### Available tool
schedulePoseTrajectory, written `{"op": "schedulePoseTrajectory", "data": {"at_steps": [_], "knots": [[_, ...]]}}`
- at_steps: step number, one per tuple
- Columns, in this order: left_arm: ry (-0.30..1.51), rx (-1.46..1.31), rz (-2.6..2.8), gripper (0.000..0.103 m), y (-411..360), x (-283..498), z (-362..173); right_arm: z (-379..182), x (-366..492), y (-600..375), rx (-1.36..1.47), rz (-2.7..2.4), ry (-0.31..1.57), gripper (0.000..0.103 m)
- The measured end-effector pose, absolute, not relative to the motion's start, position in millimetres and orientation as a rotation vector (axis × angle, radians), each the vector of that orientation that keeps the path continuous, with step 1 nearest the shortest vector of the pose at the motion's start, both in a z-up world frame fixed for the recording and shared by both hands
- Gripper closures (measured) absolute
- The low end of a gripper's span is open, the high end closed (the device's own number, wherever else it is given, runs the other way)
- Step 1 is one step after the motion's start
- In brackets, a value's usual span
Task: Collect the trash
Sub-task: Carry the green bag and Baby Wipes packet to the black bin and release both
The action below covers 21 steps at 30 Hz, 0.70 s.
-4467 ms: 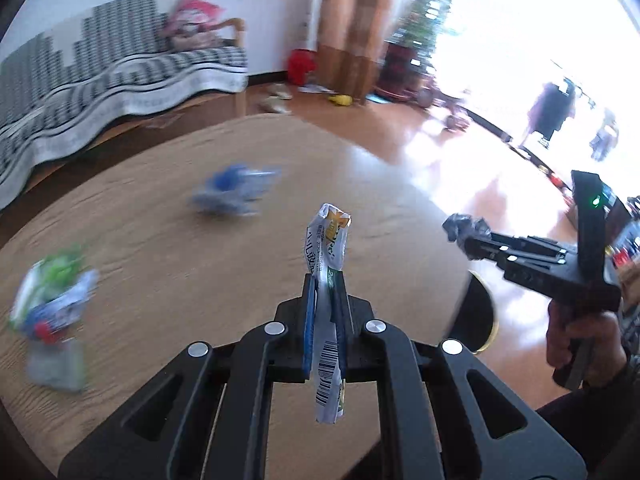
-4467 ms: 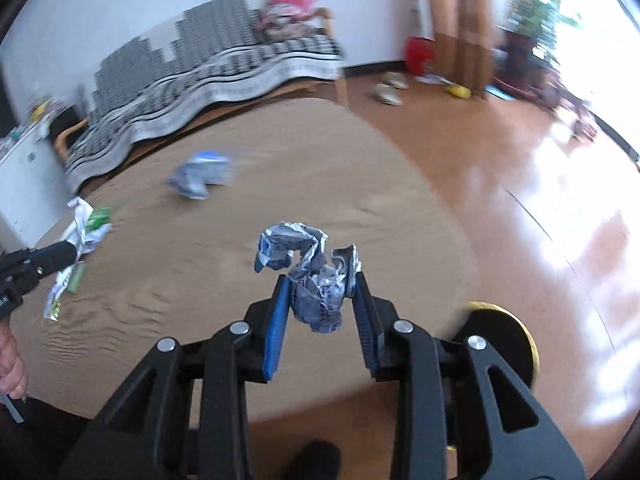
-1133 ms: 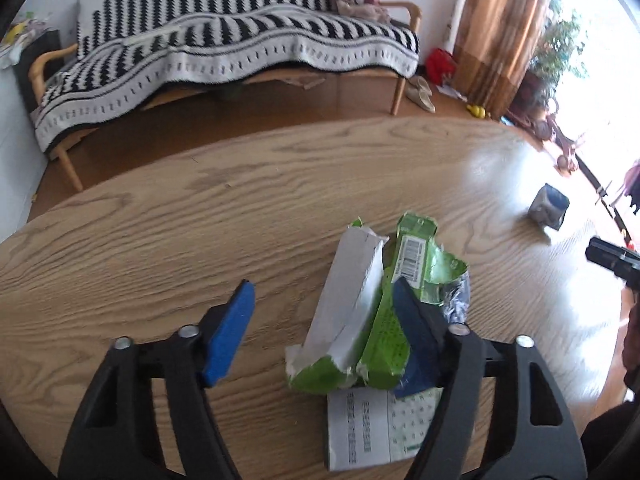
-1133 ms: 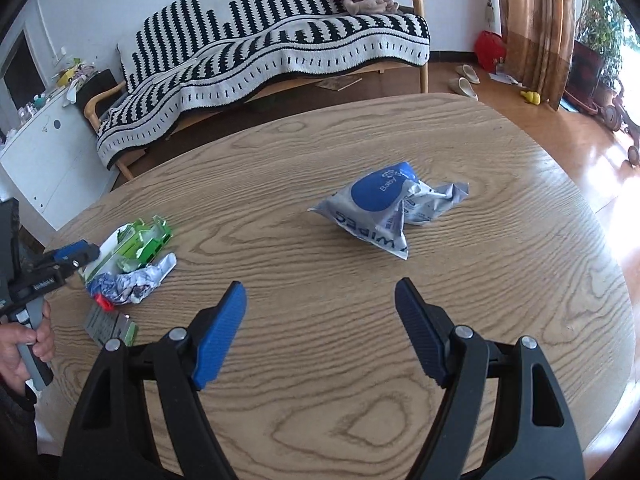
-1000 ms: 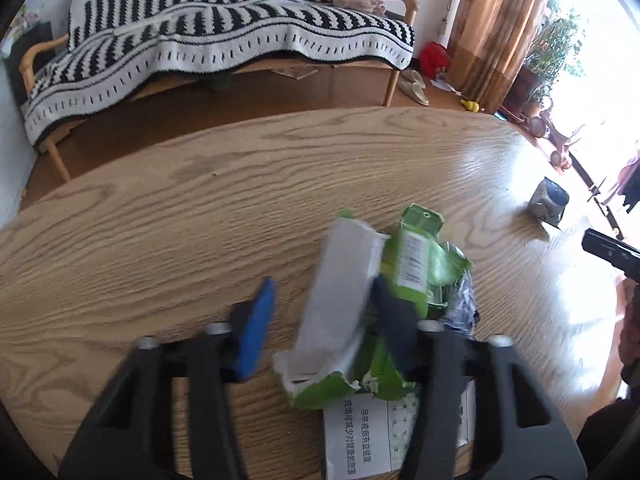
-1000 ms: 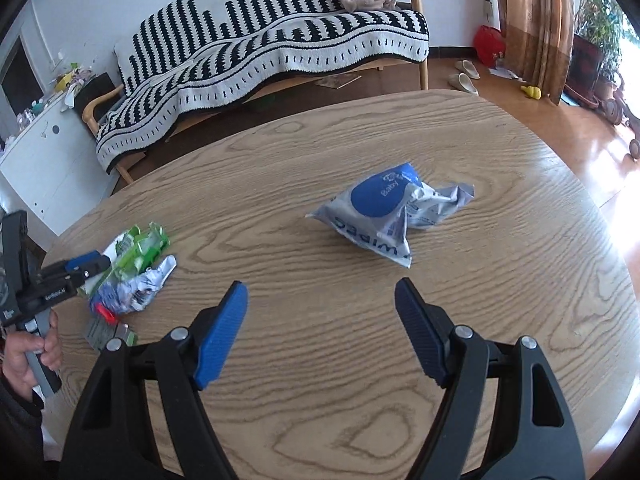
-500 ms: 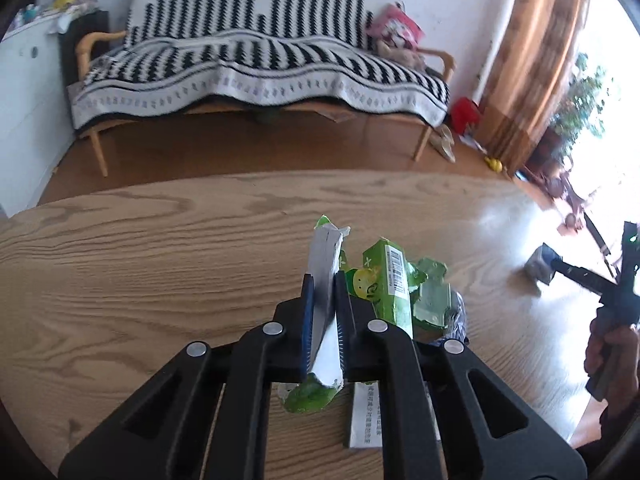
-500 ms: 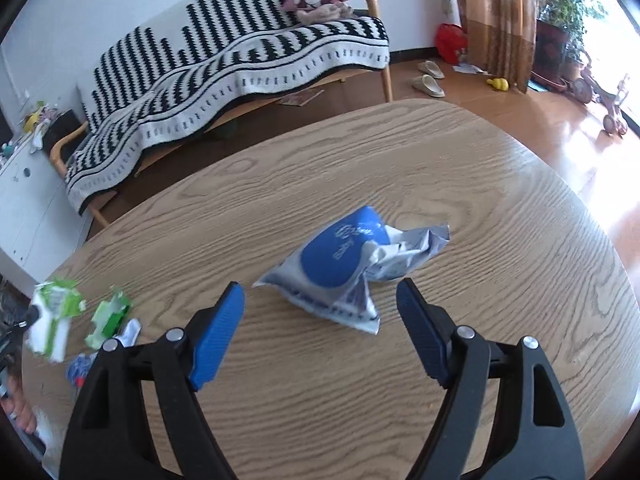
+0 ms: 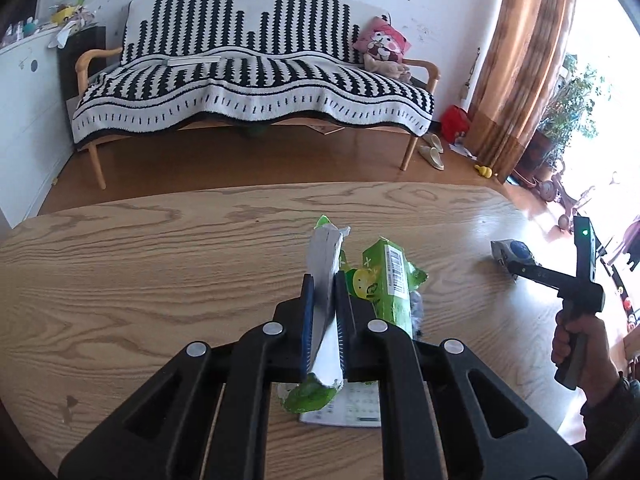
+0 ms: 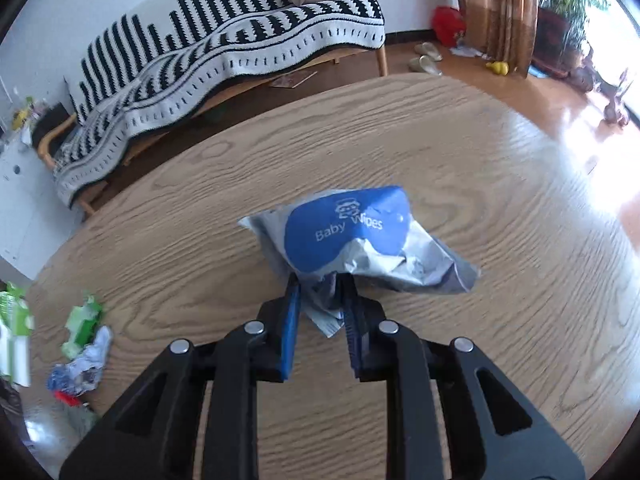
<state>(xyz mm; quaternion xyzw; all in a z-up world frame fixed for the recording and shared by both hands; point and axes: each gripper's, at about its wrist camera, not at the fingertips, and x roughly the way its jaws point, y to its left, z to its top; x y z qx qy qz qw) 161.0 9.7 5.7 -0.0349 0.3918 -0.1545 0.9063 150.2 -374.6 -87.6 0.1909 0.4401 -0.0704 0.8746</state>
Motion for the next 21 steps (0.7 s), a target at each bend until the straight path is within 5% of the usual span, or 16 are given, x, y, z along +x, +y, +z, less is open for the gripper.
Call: {"op": "schedulePoseTrajectory", "data": {"at_steps": [9, 21], "knots": [[0.784, -0.061, -0.395, 0.094, -46.1, 136.1, 26.8, -25.8, 77.3, -373.1, 0.271, -0.108, 0.831, 0.091], [0.801, 0.023, -0.682, 0.094, -229.2, 70.7, 30.2, -1.8, -87.0, -452.2, 0.188, -0.305, 0.747, 0.092]]}}
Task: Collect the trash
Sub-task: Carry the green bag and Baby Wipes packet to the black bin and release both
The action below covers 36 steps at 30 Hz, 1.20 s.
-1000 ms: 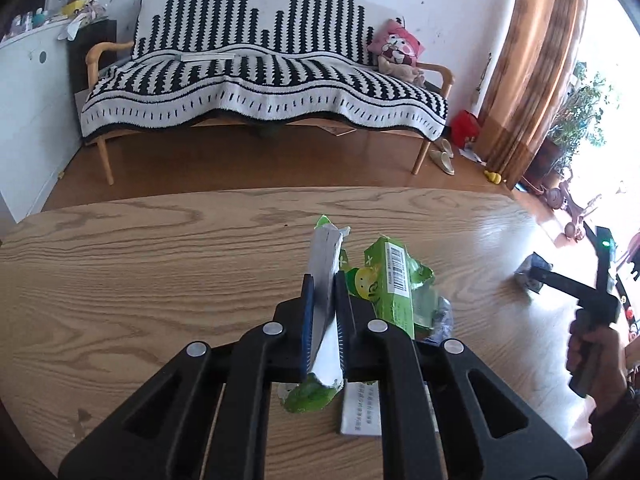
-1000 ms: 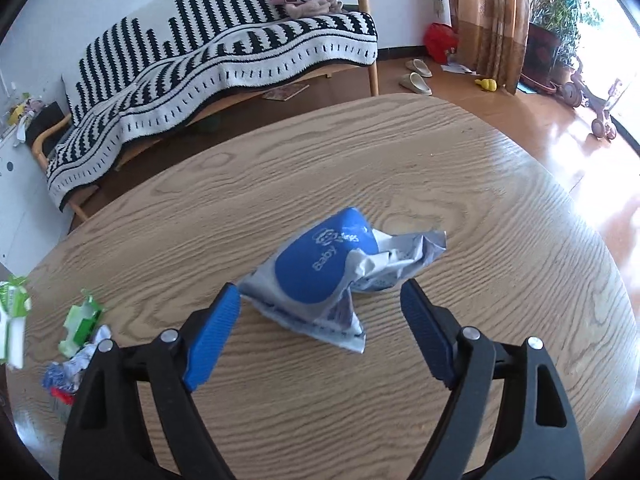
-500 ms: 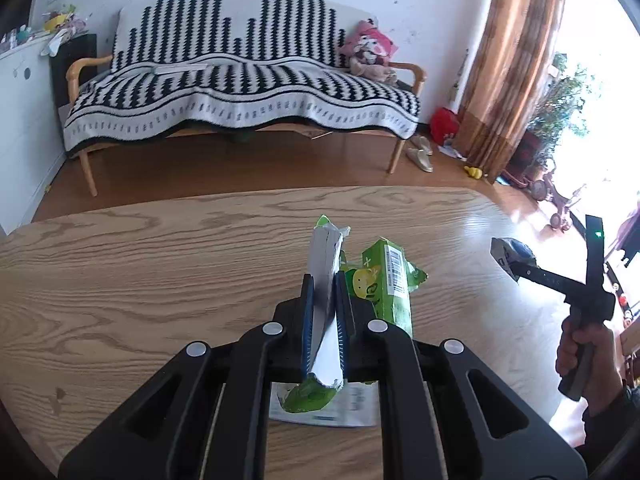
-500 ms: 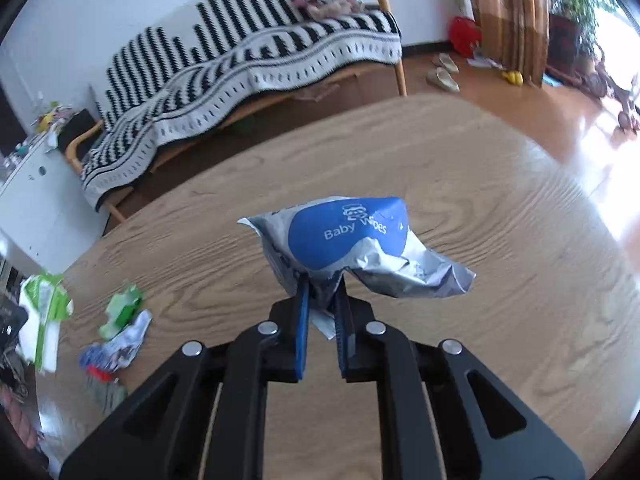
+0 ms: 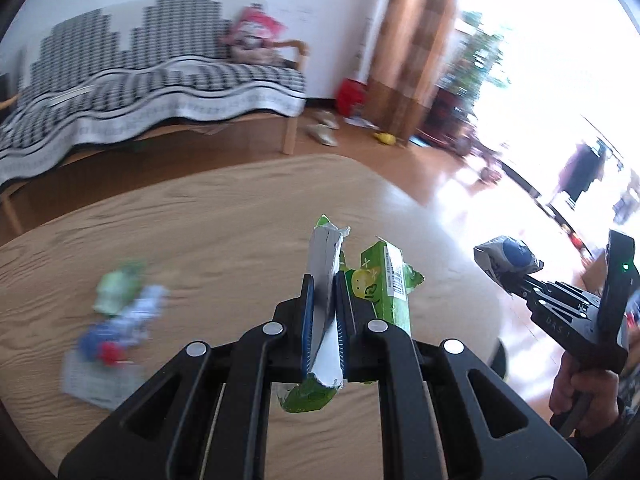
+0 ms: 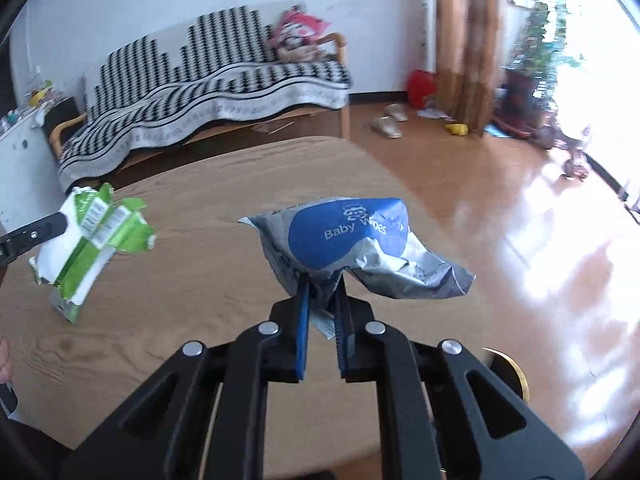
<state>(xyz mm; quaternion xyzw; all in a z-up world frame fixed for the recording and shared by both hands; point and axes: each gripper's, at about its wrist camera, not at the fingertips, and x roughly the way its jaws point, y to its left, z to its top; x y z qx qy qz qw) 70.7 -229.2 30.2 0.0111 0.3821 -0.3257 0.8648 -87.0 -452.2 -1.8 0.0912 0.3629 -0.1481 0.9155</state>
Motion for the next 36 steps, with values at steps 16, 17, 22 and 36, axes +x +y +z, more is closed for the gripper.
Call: {"op": "schedulePoseTrajectory", "data": {"at_steps": [16, 17, 22, 36], "knots": [[0.873, 0.251, -1.124, 0.093, -483.0, -80.5, -39.0, -45.7, -285.7, -619.0, 0.465, -0.608, 0.727, 0.091], [0.877, 0.27, -1.133, 0.093, -491.5, -86.5, -44.9, -50.2, -291.5, -625.3, 0.485, -0.609, 0.731, 0.091], [0.875, 0.373, -1.138, 0.093, -530.5, -106.7, -73.5, -66.1, -303.2, -642.0, 0.538, -0.627, 0.764, 0.091], [0.863, 0.485, -1.138, 0.092, -572.9, -123.3, -103.2, -81.6, -307.2, -654.3, 0.582, -0.654, 0.796, 0.091]]}}
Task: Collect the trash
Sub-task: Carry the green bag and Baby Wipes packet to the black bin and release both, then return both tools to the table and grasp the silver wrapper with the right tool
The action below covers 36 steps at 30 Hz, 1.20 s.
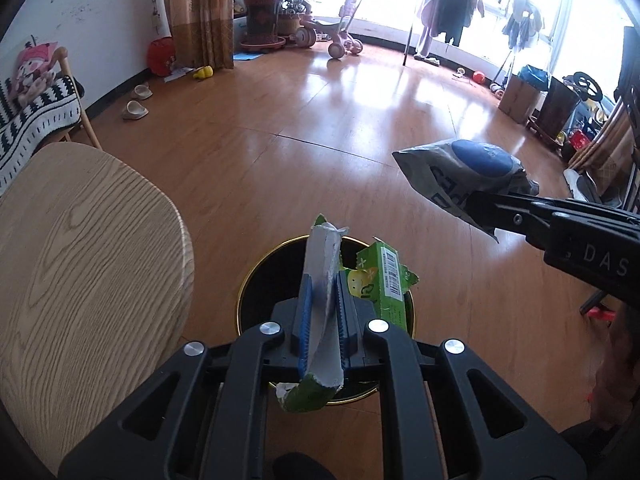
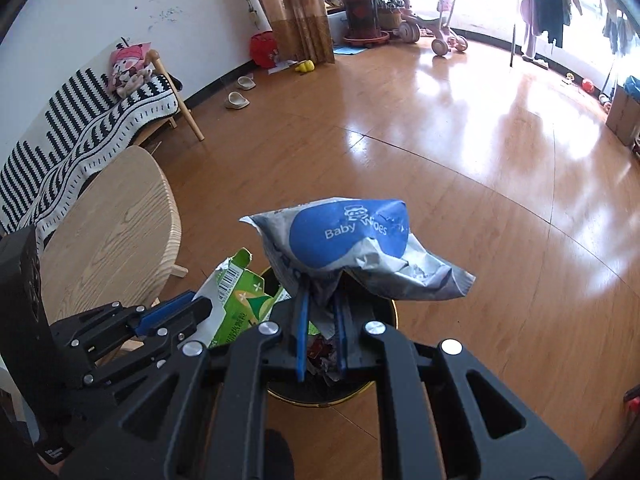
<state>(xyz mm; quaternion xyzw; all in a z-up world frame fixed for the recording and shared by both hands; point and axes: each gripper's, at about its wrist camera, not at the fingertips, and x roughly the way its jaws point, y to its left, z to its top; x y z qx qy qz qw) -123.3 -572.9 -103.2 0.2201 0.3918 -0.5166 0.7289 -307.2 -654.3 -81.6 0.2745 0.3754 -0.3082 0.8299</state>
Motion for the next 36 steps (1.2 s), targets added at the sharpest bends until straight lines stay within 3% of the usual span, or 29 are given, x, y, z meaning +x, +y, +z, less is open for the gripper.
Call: {"op": "schedulePoseTrajectory", "data": {"at_steps": [2, 3, 6, 14, 27, 28, 29, 31, 36], "knots": [[0.866, 0.492, -1.148, 0.088, -573.1, -128.2, -105.0, -82.5, -308.3, -656.0, 0.591, -0.653, 0.796, 0.091], [0.87, 0.498, -1.149, 0.08, -574.6, -128.5, -105.2, -82.9, -307.2, -656.3, 0.594, -0.65, 0.796, 0.091], [0.856, 0.495, -1.146, 0.044, -574.7, -130.3, -102.3, -83.5, -299.5, -651.8, 0.598, -0.644, 0.802, 0.091], [0.856, 0.463, -1.13, 0.041, -555.7, -118.0, -83.1, -91.1, -281.7, -645.1, 0.605, -0.601, 0.842, 0.091], [0.828, 0.344, -0.99, 0.028, -463.4, -66.4, -30.7, -107.7, -239.9, -621.2, 0.542, -0.564, 0.99, 0.09], [0.822, 0.34, -0.979, 0.026, -457.3, -63.5, -27.3, -112.2, -234.7, -619.8, 0.535, -0.571, 1.026, 0.081], [0.815, 0.336, -0.964, 0.024, -449.9, -60.9, -22.9, -115.5, -229.7, -618.1, 0.526, -0.572, 1.051, 0.054], [0.804, 0.328, -0.941, 0.019, -437.4, -54.7, -16.1, -115.8, -223.3, -610.8, 0.489, -0.583, 1.054, 0.023], [0.77, 0.299, -0.831, 0.013, -390.4, -34.6, 1.4, -91.3, -195.9, -581.4, 0.48, -0.53, 0.957, 0.023]]}}
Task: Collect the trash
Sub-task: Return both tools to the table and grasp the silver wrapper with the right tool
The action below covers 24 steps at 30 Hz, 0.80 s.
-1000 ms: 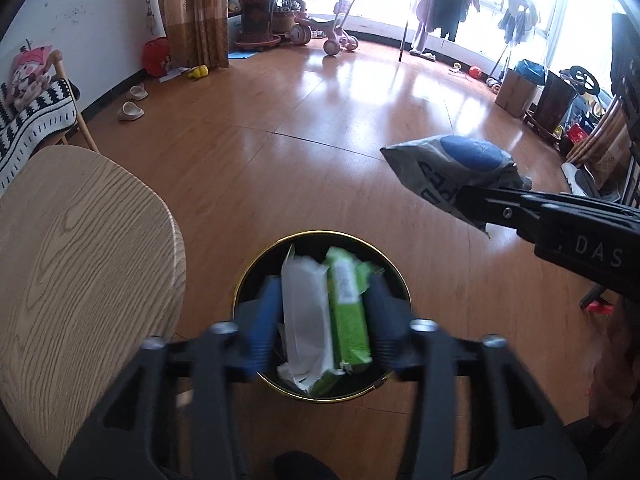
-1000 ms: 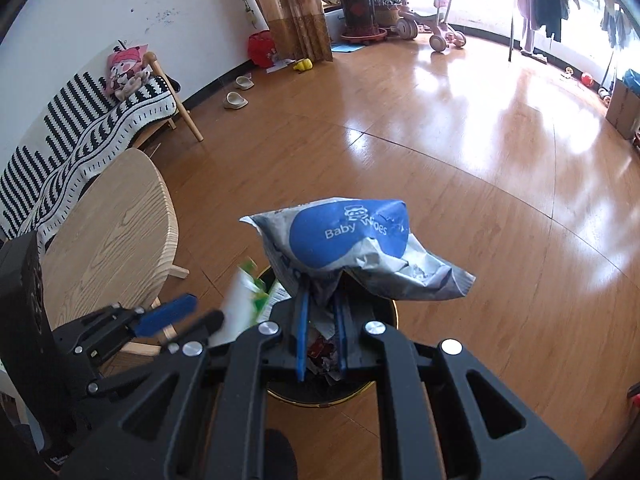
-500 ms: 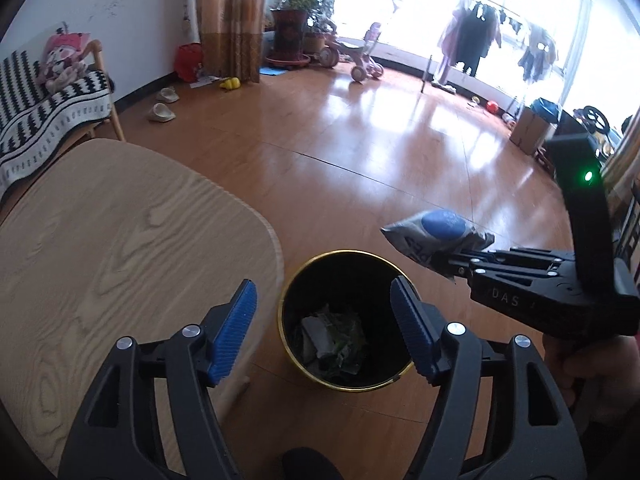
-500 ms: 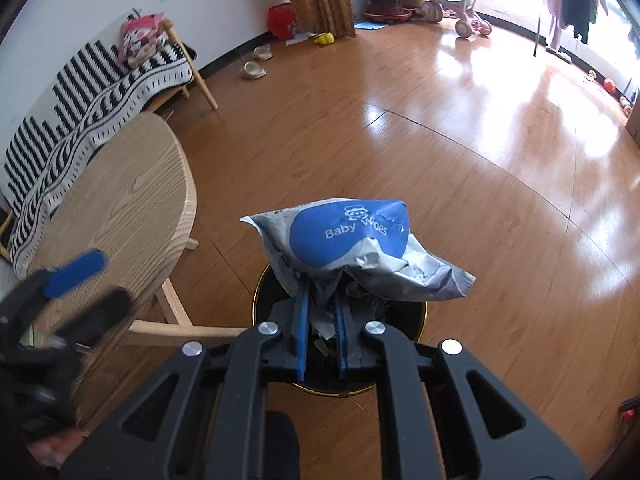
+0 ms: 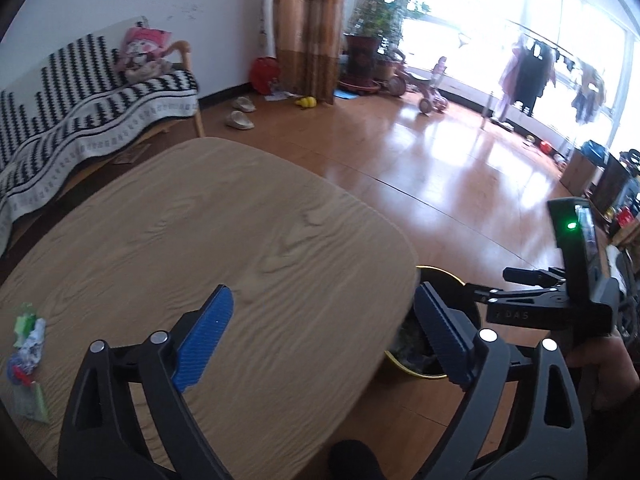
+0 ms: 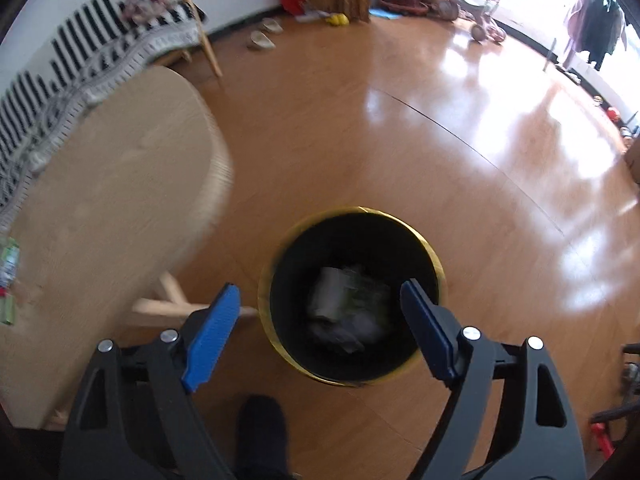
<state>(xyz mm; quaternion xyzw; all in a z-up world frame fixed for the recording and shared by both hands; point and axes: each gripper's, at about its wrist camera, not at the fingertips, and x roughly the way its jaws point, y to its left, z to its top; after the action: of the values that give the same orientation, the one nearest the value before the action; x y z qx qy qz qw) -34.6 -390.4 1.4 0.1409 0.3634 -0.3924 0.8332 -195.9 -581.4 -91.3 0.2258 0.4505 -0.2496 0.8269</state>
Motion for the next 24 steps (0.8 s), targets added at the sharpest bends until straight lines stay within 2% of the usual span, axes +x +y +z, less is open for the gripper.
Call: {"op": "schedulePoseTrajectory", "data": {"at_steps": [4, 10, 17, 24], "knots": [[0.755, 0.275, -0.719, 0.012, -340.2, -13.1, 11.9, -52.8, -145.0, -523.0, 0.431, -0.362, 0.831, 0.023], [0.768, 0.193, -0.512, 0.012, -235.3, 32.4, 15.0, -17.2, -58.9, -423.7, 0.338, -0.141, 0.775, 0.023], [0.797, 0.09, -0.268, 0.012, -101.0, 69.1, 10.2, -7.9, 31.9, -304.4, 0.246, 0.024, 0.808, 0.023], [0.804, 0.034, -0.164, 0.012, -23.7, 89.0, 5.3, -13.4, 71.5, -210.0, 0.183, 0.124, 0.839, 0.023]]}}
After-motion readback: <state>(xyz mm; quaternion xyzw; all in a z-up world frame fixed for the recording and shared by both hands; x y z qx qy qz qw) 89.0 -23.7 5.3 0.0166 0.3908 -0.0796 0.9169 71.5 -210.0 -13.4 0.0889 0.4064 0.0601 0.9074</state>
